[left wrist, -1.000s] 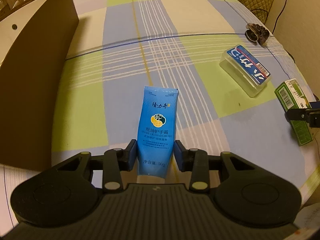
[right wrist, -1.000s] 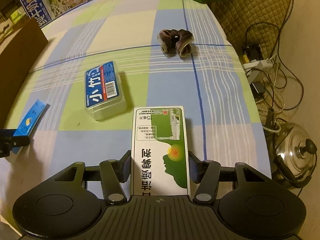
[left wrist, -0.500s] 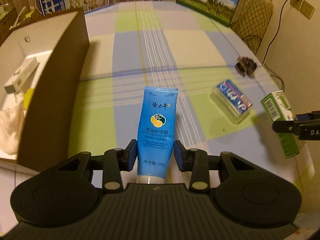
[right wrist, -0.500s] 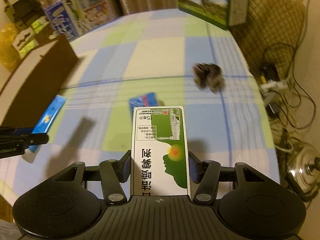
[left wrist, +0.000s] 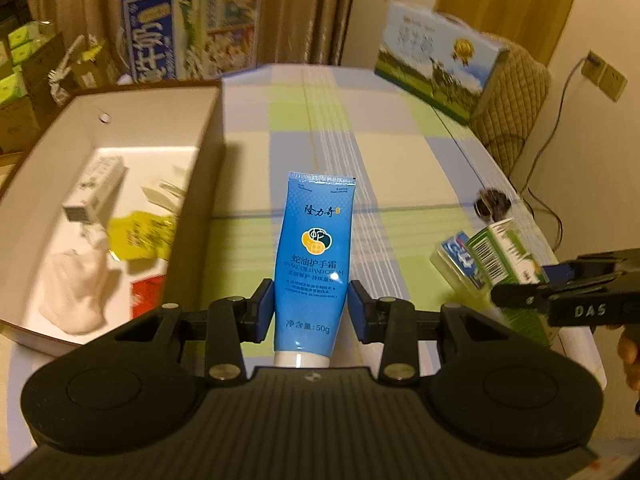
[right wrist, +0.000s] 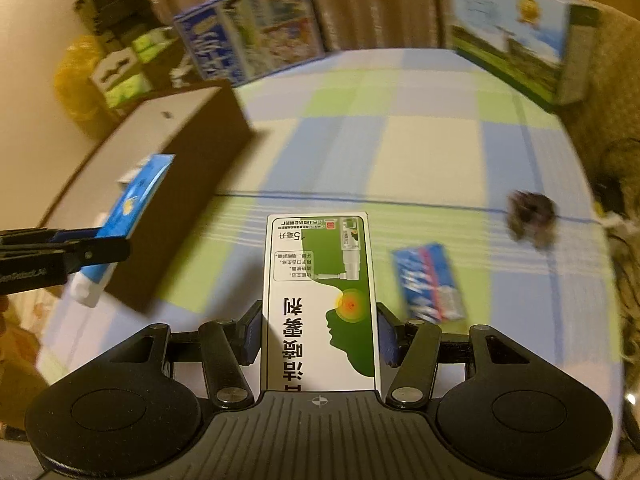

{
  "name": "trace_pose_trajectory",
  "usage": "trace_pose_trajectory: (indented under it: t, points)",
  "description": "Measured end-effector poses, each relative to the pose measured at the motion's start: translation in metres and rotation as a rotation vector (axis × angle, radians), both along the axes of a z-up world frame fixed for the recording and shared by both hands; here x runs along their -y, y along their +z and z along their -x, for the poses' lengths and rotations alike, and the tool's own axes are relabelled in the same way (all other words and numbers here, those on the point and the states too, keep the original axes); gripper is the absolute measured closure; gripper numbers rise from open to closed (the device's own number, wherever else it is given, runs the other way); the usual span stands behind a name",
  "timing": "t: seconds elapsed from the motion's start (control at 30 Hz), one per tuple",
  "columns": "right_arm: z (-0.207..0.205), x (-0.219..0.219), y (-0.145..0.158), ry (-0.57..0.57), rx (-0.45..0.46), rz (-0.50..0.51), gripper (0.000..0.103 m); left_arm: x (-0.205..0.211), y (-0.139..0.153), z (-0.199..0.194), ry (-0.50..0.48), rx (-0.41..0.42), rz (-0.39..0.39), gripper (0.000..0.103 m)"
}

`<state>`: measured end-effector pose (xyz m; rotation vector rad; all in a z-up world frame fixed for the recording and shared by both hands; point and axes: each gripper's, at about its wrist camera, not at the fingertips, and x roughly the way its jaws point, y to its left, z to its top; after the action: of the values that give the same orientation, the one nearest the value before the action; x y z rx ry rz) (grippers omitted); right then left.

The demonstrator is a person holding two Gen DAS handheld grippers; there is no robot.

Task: Organize objects
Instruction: 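Lower the blue tube with the left gripper while the right gripper lowers the green box into the brown box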

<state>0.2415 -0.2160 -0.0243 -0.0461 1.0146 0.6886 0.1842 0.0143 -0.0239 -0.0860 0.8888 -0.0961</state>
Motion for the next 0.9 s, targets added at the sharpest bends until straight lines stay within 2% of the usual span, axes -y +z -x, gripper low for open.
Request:
trace_pose_trajectory:
  t: [0.23, 0.43, 0.7, 0.9]
  points:
    - [0.005, -0.074, 0.015, 0.141, 0.01, -0.088, 0.051, -0.043, 0.022, 0.007, 0.078, 0.049, -0.011, 0.069]
    - [0.006, -0.131, 0.027, 0.21, 0.02, -0.152, 0.051, -0.089, 0.031, 0.013, 0.169, 0.067, -0.031, 0.069]
    - [0.003, -0.196, 0.038, 0.261, 0.026, -0.197, 0.051, -0.145, 0.034, 0.017, 0.253, 0.079, -0.057, 0.069]
    - [-0.003, -0.238, 0.033, 0.264, 0.001, -0.2, 0.051, -0.18, 0.029, 0.009, 0.291, 0.059, -0.072, 0.069]
